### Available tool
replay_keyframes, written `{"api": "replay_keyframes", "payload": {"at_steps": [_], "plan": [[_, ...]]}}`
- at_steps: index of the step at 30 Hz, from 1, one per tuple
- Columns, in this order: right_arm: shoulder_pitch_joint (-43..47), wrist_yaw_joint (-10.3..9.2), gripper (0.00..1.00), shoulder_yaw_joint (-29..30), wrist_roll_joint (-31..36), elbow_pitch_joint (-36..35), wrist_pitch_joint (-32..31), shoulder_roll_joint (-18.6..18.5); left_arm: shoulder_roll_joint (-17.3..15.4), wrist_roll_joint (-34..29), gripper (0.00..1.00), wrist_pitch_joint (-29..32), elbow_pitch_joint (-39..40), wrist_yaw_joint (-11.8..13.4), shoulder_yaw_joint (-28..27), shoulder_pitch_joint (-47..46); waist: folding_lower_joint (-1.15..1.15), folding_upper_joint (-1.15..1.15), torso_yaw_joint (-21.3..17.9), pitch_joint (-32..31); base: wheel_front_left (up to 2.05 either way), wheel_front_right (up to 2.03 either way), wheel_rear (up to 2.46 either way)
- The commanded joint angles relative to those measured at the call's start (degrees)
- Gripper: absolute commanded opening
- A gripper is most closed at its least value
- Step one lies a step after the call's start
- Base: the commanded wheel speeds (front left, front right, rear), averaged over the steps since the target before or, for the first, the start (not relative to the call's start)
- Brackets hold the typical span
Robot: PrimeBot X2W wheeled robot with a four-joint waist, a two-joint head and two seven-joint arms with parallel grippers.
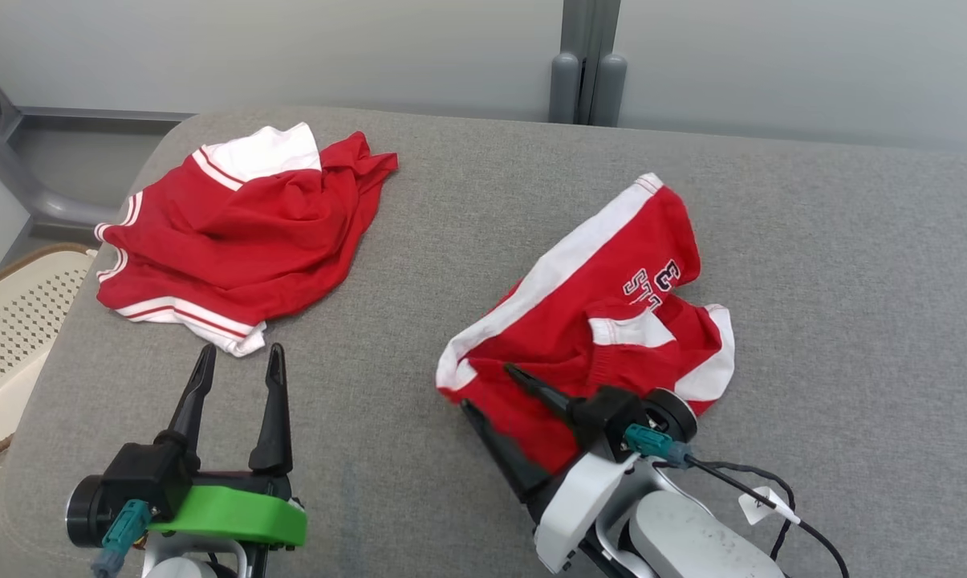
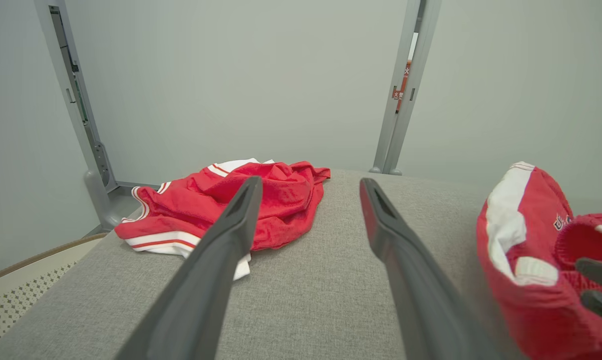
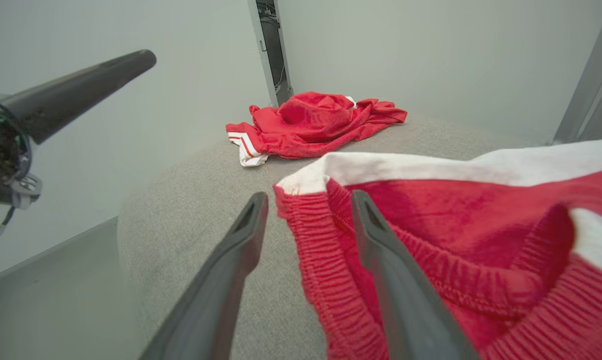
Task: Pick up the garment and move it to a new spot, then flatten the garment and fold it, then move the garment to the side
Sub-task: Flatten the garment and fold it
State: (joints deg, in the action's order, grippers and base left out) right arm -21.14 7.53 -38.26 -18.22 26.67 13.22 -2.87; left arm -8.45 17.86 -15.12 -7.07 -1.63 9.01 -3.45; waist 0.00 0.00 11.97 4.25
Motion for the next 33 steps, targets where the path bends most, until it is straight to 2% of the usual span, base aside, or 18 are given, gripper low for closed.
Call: {"api": "replay_keyframes", "payload": {"at_steps": [1, 4, 8, 20, 27, 33], "plan": [[-0.3, -0.08, 1.0, -0.8, -1.3, -0.9, 0.6, -0.1, -0.2, 0.3, 1.0, 0.0, 0.1, 0.3, -0.3, 0.0, 0.0, 0.0, -0.3, 0.0, 0.0, 0.0, 0.0], [-1.4, -0.08, 1.0, -0.5, -1.7, -2.7, 1.2, -0.1, -0.6, 0.4, 1.0, 0.0, -0.1, 0.5, -0.6, 0.4, 0.0, 0.0, -1.1, -0.6, 0.0, 0.0, 0.0], [-1.4, -0.08, 1.0, 3.2, 0.1, -5.7, 1.6, -0.2, -0.9, 0.5, 1.0, 0.0, -0.1, 0.7, -0.9, 0.9, 0.0, 0.0, -2.3, -1.5, 0.0, 0.0, 0.0], [8.7, -0.08, 1.0, 23.5, 5.2, -15.2, 1.9, -4.1, -1.6, 0.8, 1.0, 0.1, 0.7, 1.2, -0.8, 2.0, 0.0, 0.0, -6.0, -2.0, 0.0, 0.0, 0.0], [18.7, -0.08, 1.0, 34.0, 6.7, -19.8, 1.7, -2.8, -1.8, 1.1, 1.0, 0.1, 0.8, 1.4, -0.6, 1.9, 0.0, 0.0, -7.2, -2.0, 0.0, 0.0, 0.0], [21.9, -0.08, 1.0, 35.5, 7.1, -22.6, 0.9, -1.3, -1.8, 1.3, 1.0, 0.1, 0.5, 1.3, -0.1, 1.7, 0.0, 0.0, -8.1, -1.4, 0.0, 0.0, 0.0]]}}
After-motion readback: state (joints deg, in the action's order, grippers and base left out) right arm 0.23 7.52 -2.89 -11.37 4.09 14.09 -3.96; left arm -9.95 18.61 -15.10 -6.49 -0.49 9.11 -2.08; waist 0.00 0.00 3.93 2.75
